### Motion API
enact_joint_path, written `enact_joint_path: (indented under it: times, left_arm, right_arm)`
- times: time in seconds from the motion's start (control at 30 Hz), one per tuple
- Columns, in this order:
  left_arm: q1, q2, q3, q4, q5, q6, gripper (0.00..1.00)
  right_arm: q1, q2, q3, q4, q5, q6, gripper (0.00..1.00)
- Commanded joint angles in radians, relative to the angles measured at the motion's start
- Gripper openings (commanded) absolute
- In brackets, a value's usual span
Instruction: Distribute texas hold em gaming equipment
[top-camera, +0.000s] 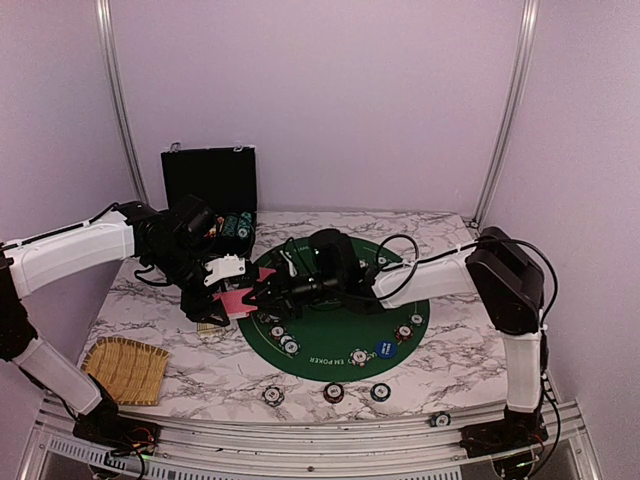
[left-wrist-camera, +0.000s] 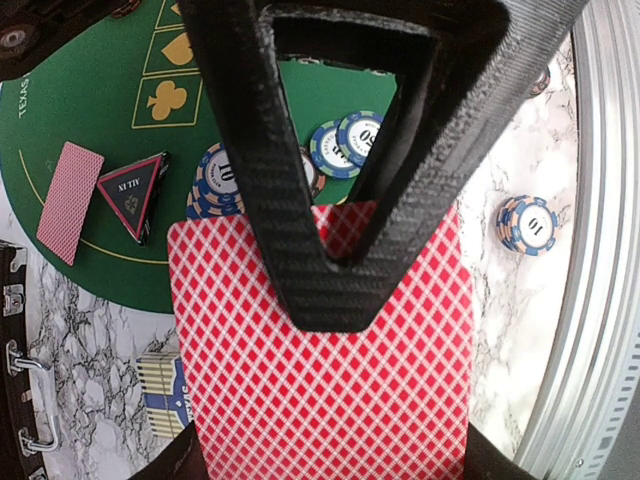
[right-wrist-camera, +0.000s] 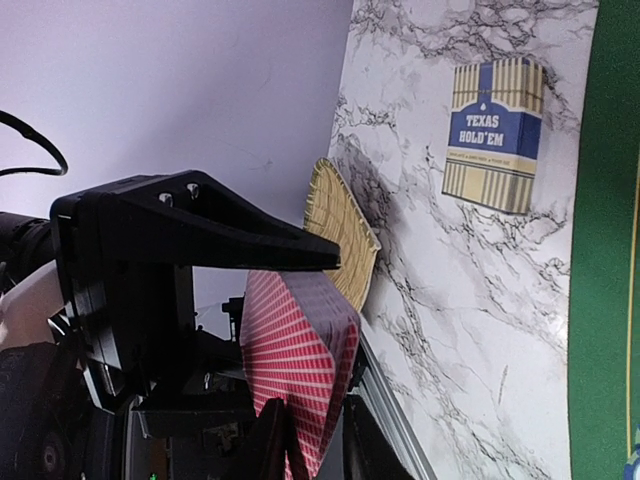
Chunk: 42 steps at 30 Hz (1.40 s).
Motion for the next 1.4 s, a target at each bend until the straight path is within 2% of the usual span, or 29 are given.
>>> enact_joint_path:
  times: [0.0, 0.3, 0.4, 0.77, 1.1, 1.37]
  left_arm:
    - [0.005, -0.030, 0.010, -0.016, 0.014, 0.005, 0.38]
    - [0.005, -0.026, 0.007, -0.016, 0.003, 0.006, 0.38]
    - [0.005, -0.023, 0.004, -0.017, -0.004, 0.009, 0.38]
    - [0.005, -0.024, -0.006, -0.016, -0.024, 0.013, 0.38]
    - [0.005, -0.027, -0.006, -0.016, -0.041, 0.013, 0.38]
    - [0.007, -0.026, -0.006, -0.016, -0.035, 0.014, 0.38]
  right_arm:
    - [-0.018, -0.047, -0.031, -0.047, 0.013, -0.020, 0.17]
    - [-0.024, -0.078, -0.047, -0.041, 0.012, -0.010, 0.03]
    - [-0.028, -0.083, -0.076, 0.030, -0.005, 0.044, 0.00]
    - [-0.042, -0.082, -0.098, 0.090, -0.031, 0.100, 0.00]
    - [-0.186, -0.189, -0.262, 0.169, -0.076, 0.131, 0.00]
    - [-0.370, -0.281, -0.274, 0.014, -0.098, 0.025, 0.00]
